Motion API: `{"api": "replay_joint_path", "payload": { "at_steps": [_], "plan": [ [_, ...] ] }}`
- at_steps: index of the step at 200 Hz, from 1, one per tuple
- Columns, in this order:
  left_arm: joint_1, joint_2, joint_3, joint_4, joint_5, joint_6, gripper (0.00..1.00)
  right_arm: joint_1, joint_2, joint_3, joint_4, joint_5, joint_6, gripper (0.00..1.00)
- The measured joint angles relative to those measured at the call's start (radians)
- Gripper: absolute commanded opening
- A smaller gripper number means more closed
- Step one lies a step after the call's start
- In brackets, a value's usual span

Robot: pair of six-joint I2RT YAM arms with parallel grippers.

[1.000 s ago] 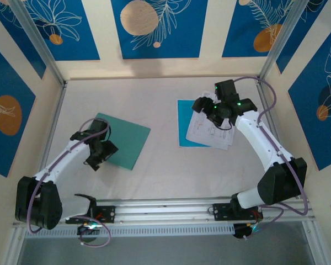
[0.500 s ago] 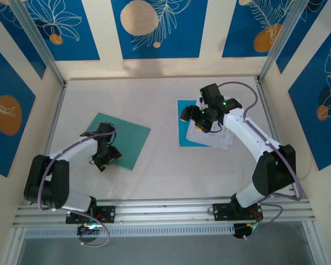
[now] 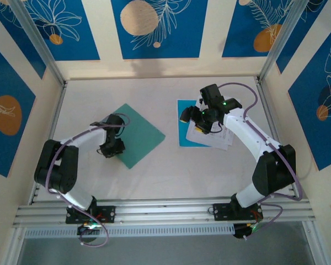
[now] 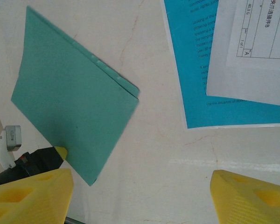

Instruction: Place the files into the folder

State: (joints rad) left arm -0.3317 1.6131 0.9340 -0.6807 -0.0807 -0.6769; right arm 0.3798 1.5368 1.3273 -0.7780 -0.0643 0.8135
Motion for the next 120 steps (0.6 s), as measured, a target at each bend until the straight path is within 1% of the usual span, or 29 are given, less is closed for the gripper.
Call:
{"api": "replay_joint_path", "payload": {
  "at_steps": [14,30,76,120],
  "plan": [
    [-0.011,0.011,0.016,-0.014,-0.030,0.051,0.05,0.000,0.005,0.000,-0.002,-0.009,0.000,0.78],
    [-0.022,0.034,0.024,-0.026,-0.059,0.110,0.00,0.001,0.020,0.000,-0.003,-0.023,0.000,0.78],
    [-0.050,0.079,0.075,-0.083,-0.117,0.284,0.00,0.023,0.095,-0.001,-0.003,-0.065,0.000,0.78],
    [-0.082,0.099,0.117,-0.102,-0.176,0.435,0.00,0.099,0.195,-0.001,0.019,-0.101,0.022,0.77]
  ]
}}
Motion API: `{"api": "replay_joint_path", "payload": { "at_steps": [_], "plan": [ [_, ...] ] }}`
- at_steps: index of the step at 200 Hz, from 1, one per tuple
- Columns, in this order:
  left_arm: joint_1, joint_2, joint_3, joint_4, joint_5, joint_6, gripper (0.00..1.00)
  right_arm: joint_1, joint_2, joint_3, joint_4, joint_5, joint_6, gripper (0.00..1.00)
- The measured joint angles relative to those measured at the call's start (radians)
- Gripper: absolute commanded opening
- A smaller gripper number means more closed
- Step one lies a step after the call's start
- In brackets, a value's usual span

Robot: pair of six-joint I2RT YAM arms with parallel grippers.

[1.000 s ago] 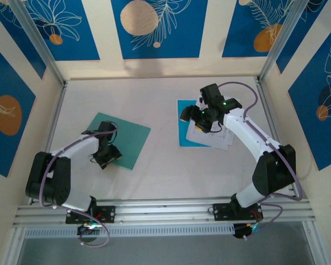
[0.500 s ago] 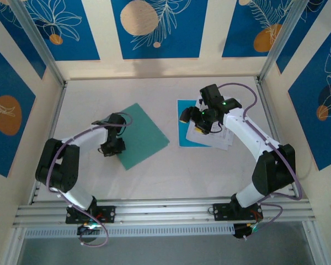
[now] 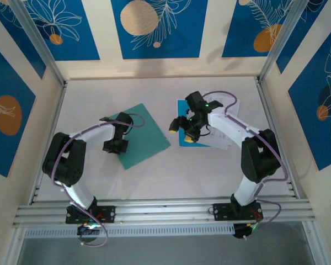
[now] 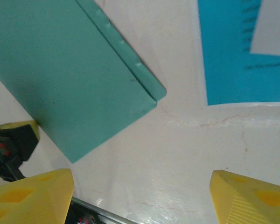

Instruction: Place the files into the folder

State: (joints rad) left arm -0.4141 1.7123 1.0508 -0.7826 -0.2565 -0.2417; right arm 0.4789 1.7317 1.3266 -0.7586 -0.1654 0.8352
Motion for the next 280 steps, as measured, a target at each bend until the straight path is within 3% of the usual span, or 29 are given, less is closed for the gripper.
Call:
{"api": "replay_joint_path", "payload": {
  "at_steps": [85,100,122,133,151,176,220,236,249,280],
  "plan": [
    [-0.008,0.038,0.037,0.006,-0.065,0.095,0.00,0.021,0.215,0.161,0.095,-0.046,0.057,0.76],
    [-0.008,0.031,0.041,0.006,-0.089,0.096,0.09,0.021,0.249,0.184,0.113,-0.056,0.070,0.75],
    [-0.008,0.011,0.071,-0.009,-0.101,0.079,0.35,0.023,0.308,0.229,0.130,-0.064,0.091,0.74],
    [-0.007,-0.014,0.092,-0.022,-0.097,0.046,0.40,0.025,0.340,0.254,0.143,-0.066,0.099,0.74],
    [-0.007,-0.075,0.124,-0.037,-0.050,-0.062,0.44,0.032,0.390,0.298,0.158,-0.067,0.110,0.74],
    [-0.020,-0.181,0.104,-0.011,0.096,-0.285,0.53,0.051,0.446,0.359,0.163,-0.061,0.110,0.73],
    [-0.162,-0.307,-0.156,0.215,0.338,-0.794,0.62,0.082,0.509,0.431,0.161,-0.043,0.110,0.72],
    [-0.203,-0.320,-0.245,0.305,0.382,-0.951,0.63,0.091,0.522,0.439,0.147,-0.032,0.110,0.71],
    [-0.213,-0.325,-0.295,0.362,0.400,-1.041,0.69,0.096,0.529,0.440,0.132,-0.017,0.110,0.71],
    [-0.212,-0.330,-0.364,0.470,0.407,-1.168,0.69,0.103,0.523,0.420,0.126,0.007,0.109,0.71]
  ]
}}
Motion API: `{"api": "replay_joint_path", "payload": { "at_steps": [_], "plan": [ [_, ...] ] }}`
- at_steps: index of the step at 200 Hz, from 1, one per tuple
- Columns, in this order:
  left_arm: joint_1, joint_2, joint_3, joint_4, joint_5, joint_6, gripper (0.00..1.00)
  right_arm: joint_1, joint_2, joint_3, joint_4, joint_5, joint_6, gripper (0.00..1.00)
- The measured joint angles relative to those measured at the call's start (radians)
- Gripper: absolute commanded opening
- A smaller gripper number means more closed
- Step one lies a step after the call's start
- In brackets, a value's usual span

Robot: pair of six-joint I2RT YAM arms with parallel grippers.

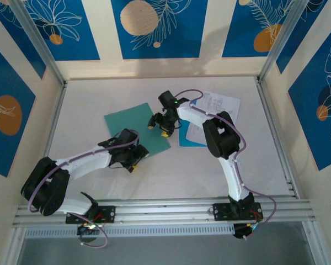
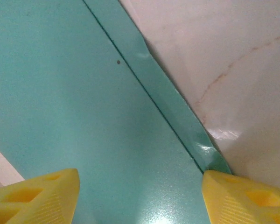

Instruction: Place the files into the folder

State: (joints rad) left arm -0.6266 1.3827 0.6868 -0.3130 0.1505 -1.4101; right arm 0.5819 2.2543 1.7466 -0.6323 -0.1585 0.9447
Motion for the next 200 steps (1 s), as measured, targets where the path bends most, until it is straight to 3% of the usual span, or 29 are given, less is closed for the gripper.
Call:
{"api": "replay_joint_path", "payload": {
  "at_steps": [33,78,103,155,200],
  "plan": [
    [0.029,0.000,-0.053,0.045,-0.002,-0.032,0.69,0.002,-0.080,-0.129,0.038,0.000,0.009,0.71],
    [0.186,-0.030,-0.075,0.043,-0.019,0.041,0.69,0.010,-0.217,-0.349,0.092,-0.042,0.085,0.72],
    [0.249,-0.043,-0.076,0.037,-0.031,0.089,0.69,0.010,-0.243,-0.385,0.095,-0.059,0.105,0.72],
    [0.243,-0.153,-0.097,0.018,-0.018,0.098,0.68,-0.002,-0.265,-0.380,0.090,-0.047,0.101,0.72],
    [0.179,-0.256,-0.141,0.023,-0.005,0.037,0.68,-0.002,-0.258,-0.316,0.058,0.006,0.070,0.72]
  ]
}}
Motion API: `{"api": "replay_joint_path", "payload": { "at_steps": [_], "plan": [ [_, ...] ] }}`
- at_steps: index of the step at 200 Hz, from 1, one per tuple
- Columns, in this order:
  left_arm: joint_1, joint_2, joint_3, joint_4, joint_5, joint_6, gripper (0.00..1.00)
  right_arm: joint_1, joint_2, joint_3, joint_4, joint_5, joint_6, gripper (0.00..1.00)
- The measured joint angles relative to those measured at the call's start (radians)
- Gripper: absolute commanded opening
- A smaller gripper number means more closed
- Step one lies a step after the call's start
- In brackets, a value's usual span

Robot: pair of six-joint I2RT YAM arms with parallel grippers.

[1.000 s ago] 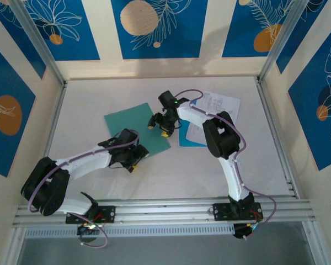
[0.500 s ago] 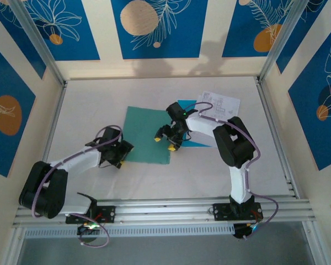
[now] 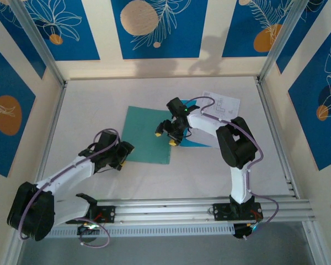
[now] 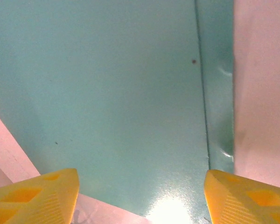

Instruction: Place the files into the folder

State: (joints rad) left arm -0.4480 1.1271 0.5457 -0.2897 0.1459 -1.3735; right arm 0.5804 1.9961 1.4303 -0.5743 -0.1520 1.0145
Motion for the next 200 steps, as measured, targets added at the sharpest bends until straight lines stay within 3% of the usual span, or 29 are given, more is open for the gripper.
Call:
{"api": "replay_joint_path", "payload": {
  "at_steps": [54,200],
  "plan": [
    [-0.030,-0.001,-0.031,0.026,0.011,-0.047,0.68,0.004,0.066,0.087,-0.032,0.037,-0.029,0.72],
    [-0.048,0.083,-0.032,0.139,0.031,-0.074,0.69,0.021,0.091,0.101,-0.081,0.098,-0.052,0.71]
  ]
}}
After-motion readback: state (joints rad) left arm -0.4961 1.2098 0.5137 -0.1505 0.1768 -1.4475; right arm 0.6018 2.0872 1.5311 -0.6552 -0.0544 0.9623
